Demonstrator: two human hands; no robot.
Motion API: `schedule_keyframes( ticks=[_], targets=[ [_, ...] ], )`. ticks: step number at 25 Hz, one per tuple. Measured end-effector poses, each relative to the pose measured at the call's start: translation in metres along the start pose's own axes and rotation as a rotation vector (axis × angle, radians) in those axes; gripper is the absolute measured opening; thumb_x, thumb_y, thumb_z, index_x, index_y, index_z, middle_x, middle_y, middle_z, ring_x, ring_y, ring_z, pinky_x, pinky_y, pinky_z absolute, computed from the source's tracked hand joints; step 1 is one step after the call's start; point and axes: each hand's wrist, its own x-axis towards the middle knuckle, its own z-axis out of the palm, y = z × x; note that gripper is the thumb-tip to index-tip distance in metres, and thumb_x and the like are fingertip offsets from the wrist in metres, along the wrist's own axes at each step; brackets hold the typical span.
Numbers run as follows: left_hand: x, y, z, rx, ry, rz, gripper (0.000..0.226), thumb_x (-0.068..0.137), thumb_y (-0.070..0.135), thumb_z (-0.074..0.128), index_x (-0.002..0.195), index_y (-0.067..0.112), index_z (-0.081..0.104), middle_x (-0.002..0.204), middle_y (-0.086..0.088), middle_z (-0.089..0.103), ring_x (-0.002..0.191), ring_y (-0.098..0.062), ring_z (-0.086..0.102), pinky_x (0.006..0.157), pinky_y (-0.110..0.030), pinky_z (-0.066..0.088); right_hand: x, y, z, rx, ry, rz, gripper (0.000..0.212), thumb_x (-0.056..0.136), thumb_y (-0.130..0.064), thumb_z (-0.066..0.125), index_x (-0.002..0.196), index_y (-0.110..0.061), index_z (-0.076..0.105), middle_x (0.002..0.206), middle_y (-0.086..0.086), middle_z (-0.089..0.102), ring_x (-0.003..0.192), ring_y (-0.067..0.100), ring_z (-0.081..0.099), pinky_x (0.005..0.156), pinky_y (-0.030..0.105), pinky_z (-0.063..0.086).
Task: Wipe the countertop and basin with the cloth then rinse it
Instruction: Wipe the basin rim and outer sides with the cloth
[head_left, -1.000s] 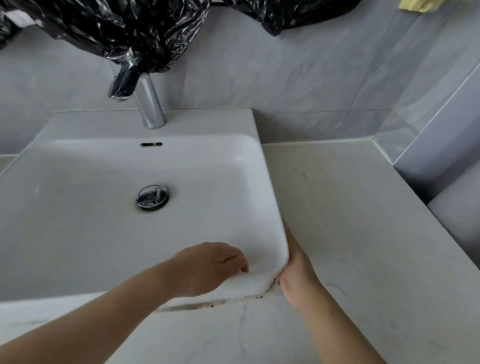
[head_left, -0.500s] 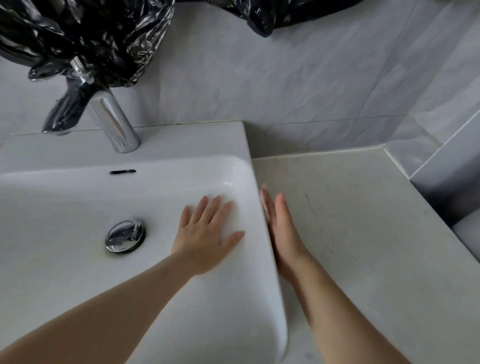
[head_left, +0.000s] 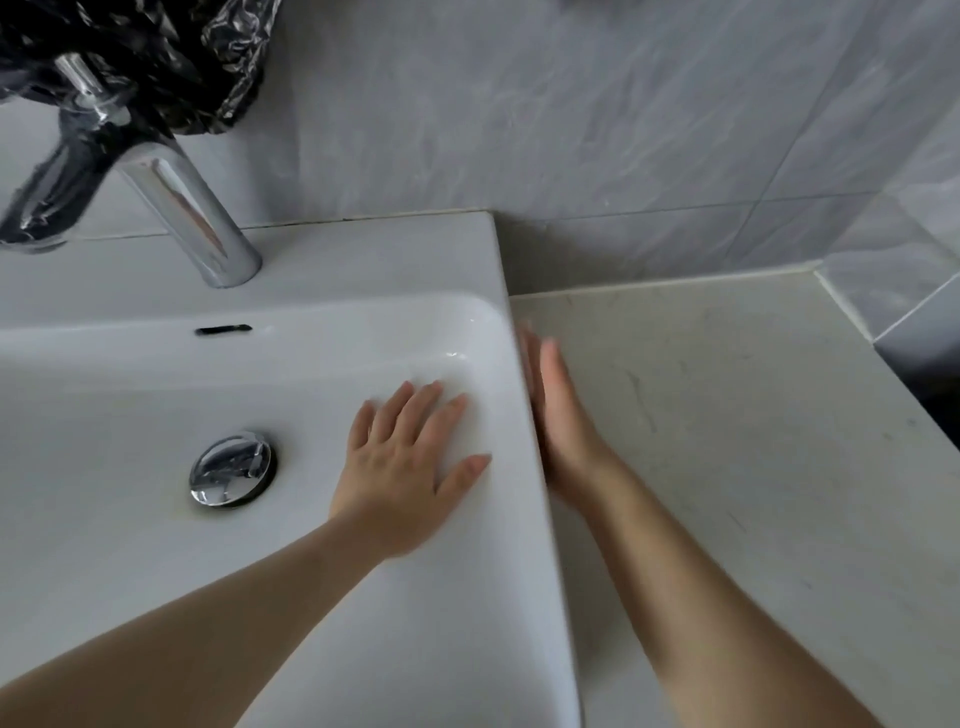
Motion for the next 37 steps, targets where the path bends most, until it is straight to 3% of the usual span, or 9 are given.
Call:
schedule_keyframes(
  ticks=[7,12,15,20,24,27,29,34,37],
  targets=[
    [0.001,-0.001,0.002,0.017,0.015,-0.001,0.100,0.061,0.072,-0.032,0.146,0.038,0.008,0.156,0.009,0.003,0.143,-0.014,-0.005,0.115,-0.037,-0.005,0.093,-0.001,-0.028,-0.199,0.107,0.067,0.095,0.067,-0.087,0.040,0.140,-0.027,0.038,0.146,0.003,0.042,0.126,0.016,0.048,0.105,0.039,0.039],
    [0.001,-0.002,0.002,-0.006,0.025,0.008,0.098,0.064,0.074,-0.028,0.146,0.037,0.013,0.156,0.008,0.008,0.143,-0.015,-0.002,0.115,-0.038,-0.003,0.102,-0.015,-0.020,-0.089,0.030,0.015,0.063,0.091,-0.065,0.015,0.138,-0.029,0.037,0.134,-0.020,0.048,0.123,0.002,0.045,0.110,0.028,0.031],
    [0.001,-0.002,0.001,-0.005,0.019,0.004,0.099,0.063,0.074,-0.029,0.146,0.039,0.010,0.156,0.009,0.006,0.143,-0.014,-0.004,0.115,-0.038,-0.004,0.140,-0.038,-0.011,-0.178,0.129,0.015,0.081,0.070,-0.086,0.033,0.129,-0.032,0.046,0.140,-0.013,0.044,0.125,0.008,0.045,0.112,0.036,0.029],
    [0.001,-0.002,0.001,-0.008,0.024,0.006,0.096,0.065,0.074,-0.026,0.146,0.038,0.012,0.156,0.009,0.008,0.143,-0.014,-0.003,0.115,-0.038,-0.004,0.134,-0.011,-0.021,-0.161,0.127,0.031,0.066,0.092,-0.065,0.023,0.137,-0.021,0.042,0.137,0.004,0.051,0.118,0.012,0.053,0.098,0.029,0.044],
    [0.001,-0.003,0.003,-0.011,0.048,0.018,0.093,0.070,0.074,-0.020,0.145,0.036,0.018,0.155,0.007,0.015,0.143,-0.016,0.003,0.115,-0.039,0.000,0.082,-0.011,-0.016,-0.176,-0.036,0.062,0.060,0.097,-0.055,0.008,0.112,-0.027,0.059,0.098,-0.011,0.070,0.088,-0.001,0.065,0.081,0.021,0.049],
    [0.001,-0.003,0.004,-0.009,0.058,0.021,0.090,0.073,0.074,-0.017,0.145,0.035,0.021,0.154,0.005,0.018,0.142,-0.017,0.005,0.115,-0.039,0.000,0.053,-0.011,-0.012,-0.157,0.070,-0.124,0.062,0.097,-0.052,0.007,0.139,-0.017,0.037,0.126,-0.012,0.052,0.110,-0.015,0.047,0.098,0.010,0.036],
    [0.002,-0.004,0.005,-0.003,0.054,0.022,0.091,0.072,0.074,-0.018,0.145,0.035,0.020,0.154,0.006,0.017,0.142,-0.017,0.004,0.115,-0.039,0.000,0.050,-0.012,-0.005,-0.088,0.085,-0.112,0.068,0.095,-0.057,0.015,0.139,-0.009,0.037,0.140,0.015,0.041,0.133,0.015,0.037,0.112,0.034,0.030],
    [0.002,-0.005,0.006,-0.012,0.092,0.032,0.087,0.077,0.074,-0.010,0.143,0.032,0.029,0.152,0.003,0.026,0.142,-0.020,0.014,0.115,-0.042,0.008,0.050,-0.010,-0.013,-0.189,-0.077,-0.043,0.066,0.092,-0.065,0.012,0.116,-0.026,0.060,0.116,0.003,0.065,0.107,0.013,0.061,0.098,0.035,0.043],
    [0.002,-0.006,0.006,-0.017,0.091,0.025,0.083,0.079,0.074,-0.005,0.143,0.033,0.028,0.152,0.004,0.024,0.142,-0.019,0.012,0.115,-0.041,0.006,-0.005,0.009,-0.006,-0.053,-0.111,0.038,0.060,0.087,-0.069,0.024,0.130,-0.035,0.050,0.137,-0.004,0.053,0.129,0.013,0.045,0.110,0.036,0.031]
  ],
)
